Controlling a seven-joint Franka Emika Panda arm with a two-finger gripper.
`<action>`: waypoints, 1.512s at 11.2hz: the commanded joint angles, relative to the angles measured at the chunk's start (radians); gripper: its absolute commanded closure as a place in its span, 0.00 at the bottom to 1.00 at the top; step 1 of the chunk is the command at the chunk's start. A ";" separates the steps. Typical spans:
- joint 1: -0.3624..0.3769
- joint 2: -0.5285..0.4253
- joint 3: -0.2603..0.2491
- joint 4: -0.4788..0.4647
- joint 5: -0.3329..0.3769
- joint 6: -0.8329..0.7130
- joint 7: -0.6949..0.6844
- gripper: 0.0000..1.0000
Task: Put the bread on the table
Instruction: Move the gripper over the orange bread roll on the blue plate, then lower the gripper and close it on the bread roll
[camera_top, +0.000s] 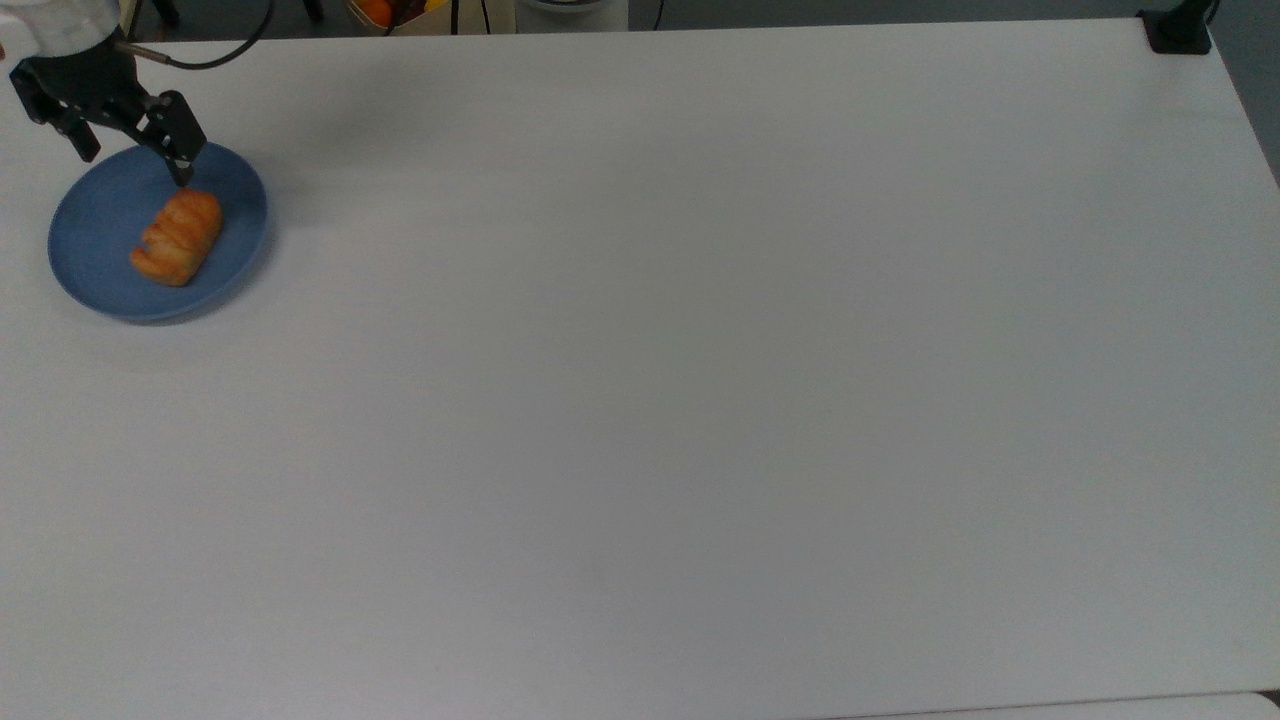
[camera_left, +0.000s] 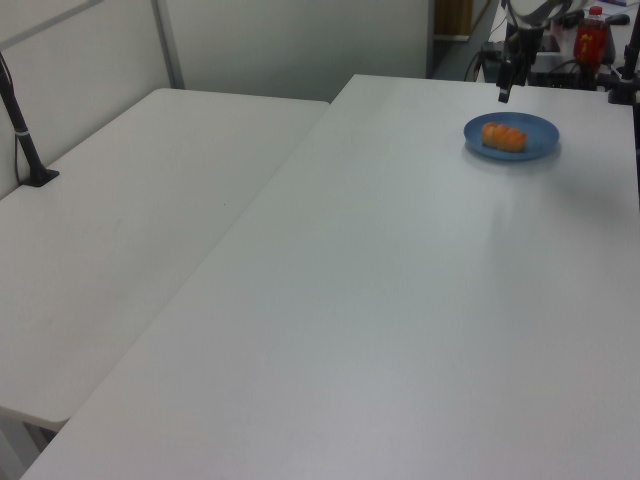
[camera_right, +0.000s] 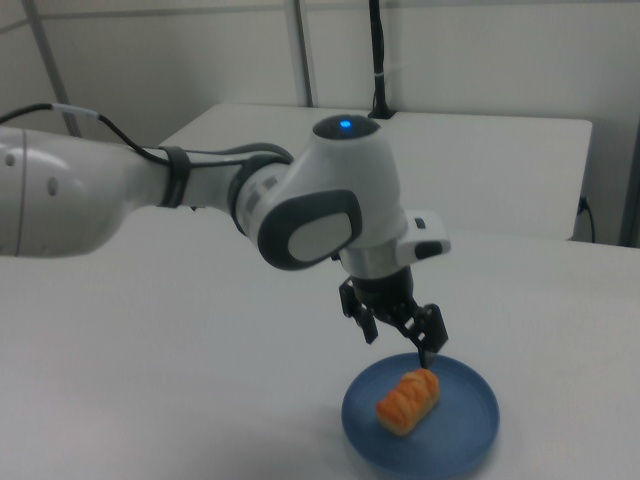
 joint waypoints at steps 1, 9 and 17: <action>-0.024 0.049 0.006 -0.028 0.033 0.082 -0.042 0.00; -0.032 0.140 0.053 -0.059 0.053 0.193 -0.034 0.07; -0.041 0.129 0.053 -0.071 0.051 0.179 -0.108 0.95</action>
